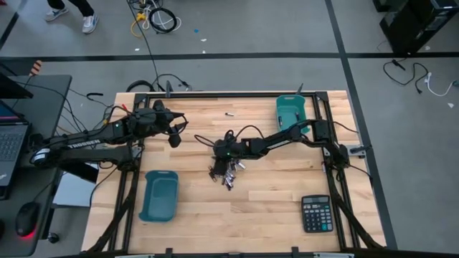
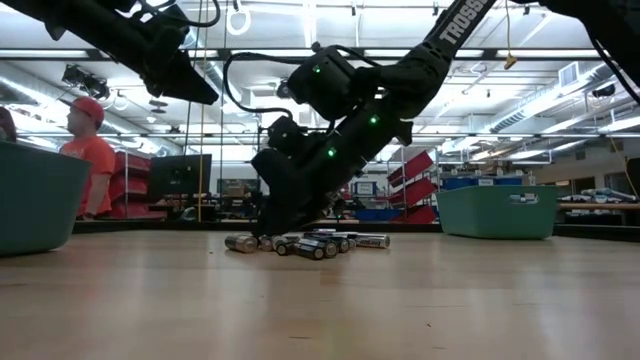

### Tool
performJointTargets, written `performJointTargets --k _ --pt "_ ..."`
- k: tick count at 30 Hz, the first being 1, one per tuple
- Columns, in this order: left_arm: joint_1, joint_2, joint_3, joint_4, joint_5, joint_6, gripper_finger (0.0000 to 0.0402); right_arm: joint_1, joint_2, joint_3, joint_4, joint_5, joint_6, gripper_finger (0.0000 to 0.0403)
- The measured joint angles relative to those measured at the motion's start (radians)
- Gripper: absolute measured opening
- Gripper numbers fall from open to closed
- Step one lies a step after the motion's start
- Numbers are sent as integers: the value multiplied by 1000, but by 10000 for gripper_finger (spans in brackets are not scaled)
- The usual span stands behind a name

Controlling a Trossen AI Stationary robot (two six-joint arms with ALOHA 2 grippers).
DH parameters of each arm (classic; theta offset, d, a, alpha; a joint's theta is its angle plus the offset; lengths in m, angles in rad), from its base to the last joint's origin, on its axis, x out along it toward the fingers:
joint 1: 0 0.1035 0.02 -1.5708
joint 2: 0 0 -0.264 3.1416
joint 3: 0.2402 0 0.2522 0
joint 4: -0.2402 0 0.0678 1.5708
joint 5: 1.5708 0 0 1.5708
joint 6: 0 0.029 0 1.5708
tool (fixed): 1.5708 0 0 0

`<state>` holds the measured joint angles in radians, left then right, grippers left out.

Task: Sort batteries
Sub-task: Put the black battery into the green bin

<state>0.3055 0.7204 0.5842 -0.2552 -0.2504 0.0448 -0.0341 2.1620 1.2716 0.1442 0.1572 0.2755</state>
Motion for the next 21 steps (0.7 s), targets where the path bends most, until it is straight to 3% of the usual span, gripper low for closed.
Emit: performJointTargets --k 7,14,21 --pt "0 0 0 2 0 5 182 -23 -102 0 -109 -45 -120 155" --pt "0 0 0 -7 0 7 182 -56 -228 0 -429 -149 -383 155" --pt "0 0 0 -6 0 7 182 -106 -215 -62 -419 -207 -580 155"
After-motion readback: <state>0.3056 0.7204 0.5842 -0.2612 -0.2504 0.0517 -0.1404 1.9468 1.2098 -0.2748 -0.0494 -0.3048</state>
